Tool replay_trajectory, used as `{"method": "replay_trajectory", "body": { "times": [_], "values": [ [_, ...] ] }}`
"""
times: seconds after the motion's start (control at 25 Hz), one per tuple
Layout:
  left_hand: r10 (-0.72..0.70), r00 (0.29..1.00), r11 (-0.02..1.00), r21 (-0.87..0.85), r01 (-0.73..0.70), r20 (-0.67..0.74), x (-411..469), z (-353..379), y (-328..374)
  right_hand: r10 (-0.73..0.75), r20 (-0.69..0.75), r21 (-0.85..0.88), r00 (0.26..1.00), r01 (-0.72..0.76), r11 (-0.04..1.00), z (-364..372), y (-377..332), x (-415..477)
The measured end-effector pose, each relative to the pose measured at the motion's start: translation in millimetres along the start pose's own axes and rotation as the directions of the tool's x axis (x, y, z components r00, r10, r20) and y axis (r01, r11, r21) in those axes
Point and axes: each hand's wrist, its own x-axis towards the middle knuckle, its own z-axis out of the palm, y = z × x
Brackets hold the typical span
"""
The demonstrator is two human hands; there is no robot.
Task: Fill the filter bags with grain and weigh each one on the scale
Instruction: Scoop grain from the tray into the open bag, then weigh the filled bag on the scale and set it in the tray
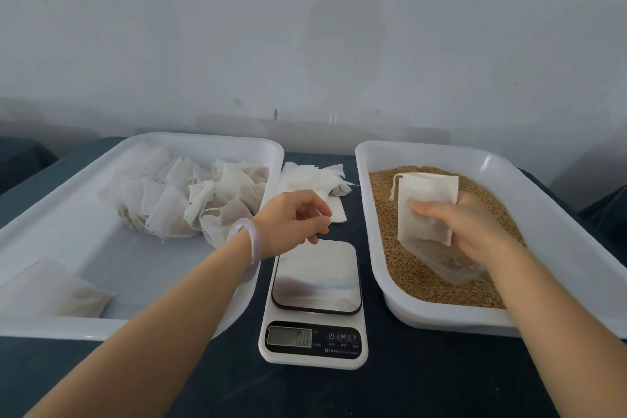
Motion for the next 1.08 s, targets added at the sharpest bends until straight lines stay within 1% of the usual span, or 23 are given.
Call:
{"method": "replay_trajectory", "body": {
  "times": [0.08,0.16,0.2,0.24,0.32,0.36,0.44,0.52,0.6,0.64,0.68,0.72,0.84,0.92,1.0,1.04,1.08],
  "values": [
    [0.015,1.0,1.0,0.009,-0.015,0.012,-1.9,-0.8,2.7,-0.095,0.025,0.084,0.995,0.093,0.992,12.6,-8.5,-7.7],
    [0.03,0.999,0.999,-0.018,-0.029,0.032,-3.9,-0.7,6.1,-0.169,0.122,0.11,0.978,0.156,0.982,35.1,-14.8,-16.1],
    [0.043,0.998,0.998,-0.044,-0.041,0.041,-5.0,-0.5,7.6,-0.195,0.18,0.064,0.964,0.186,0.98,49.1,-15.0,-19.0],
    [0.07,0.997,0.996,-0.067,-0.066,0.045,-5.5,-0.5,9.1,-0.215,0.23,-0.022,0.949,0.226,0.974,63.2,-14.8,-22.1],
    [0.136,0.991,0.988,-0.074,-0.134,0.019,-4.9,-0.8,7.4,-0.264,0.297,-0.193,0.918,0.328,0.925,88.0,-13.0,-25.9],
    [0.126,0.992,0.99,-0.06,-0.127,-0.012,-4.1,-1.0,5.2,-0.297,0.316,-0.265,0.901,0.384,0.885,94.8,-10.9,-25.2],
    [0.043,0.997,0.999,-0.011,-0.044,-0.061,-3.0,-1.7,2.5,-0.317,0.35,-0.384,0.882,0.443,0.81,99.6,-7.8,-23.2],
    [0.006,0.998,0.991,0.131,0.003,-0.068,-1.6,-1.1,1.8,-0.286,0.414,-0.486,0.864,0.475,0.734,97.1,-7.6,-22.5],
    [0.003,0.999,0.932,0.363,0.016,-0.052,0.8,-2.9,2.1,-0.256,0.437,-0.574,0.862,0.486,0.659,95.2,-4.9,-22.2],
    [0.007,0.999,0.874,0.486,0.013,-0.039,1.1,-5.4,3.2,-0.257,0.444,-0.605,0.858,0.499,0.621,95.5,-2.9,-21.5],
    [0.006,1.0,0.819,0.574,0.004,-0.016,0.9,-7.9,3.7,-0.262,0.454,-0.624,0.852,0.514,0.589,96.5,-1.4,-20.7],
    [-0.009,1.0,0.786,0.618,0.001,0.01,-0.1,-9.7,3.8,-0.262,0.467,-0.64,0.845,0.527,0.559,98.2,-0.8,-20.7],
    [-0.05,0.995,0.766,0.643,-0.014,0.082,-4.1,-8.4,4.7,-0.24,0.501,-0.692,0.831,0.552,0.465,101.6,-1.9,-20.4],
    [-0.079,0.989,0.663,0.747,-0.044,0.128,-3.3,-5.4,5.9,-0.242,0.519,-0.698,0.82,0.57,0.433,102.2,-2.2,-19.5],
    [-0.125,0.986,0.563,0.826,-0.022,0.112,-1.0,-3.8,7.8,-0.243,0.533,-0.701,0.81,0.584,0.409,103.6,0.3,-19.3],
    [-0.139,0.985,0.539,0.842,-0.011,0.102,-0.6,-3.4,8.6,-0.253,0.536,-0.702,0.806,0.591,0.397,104.3,1.4,-19.1],
    [-0.147,0.984,0.541,0.841,-0.007,0.102,-0.5,-3.3,9.2,-0.275,0.529,-0.694,0.803,0.596,0.403,104.4,2.1,-18.2]
  ]
}}
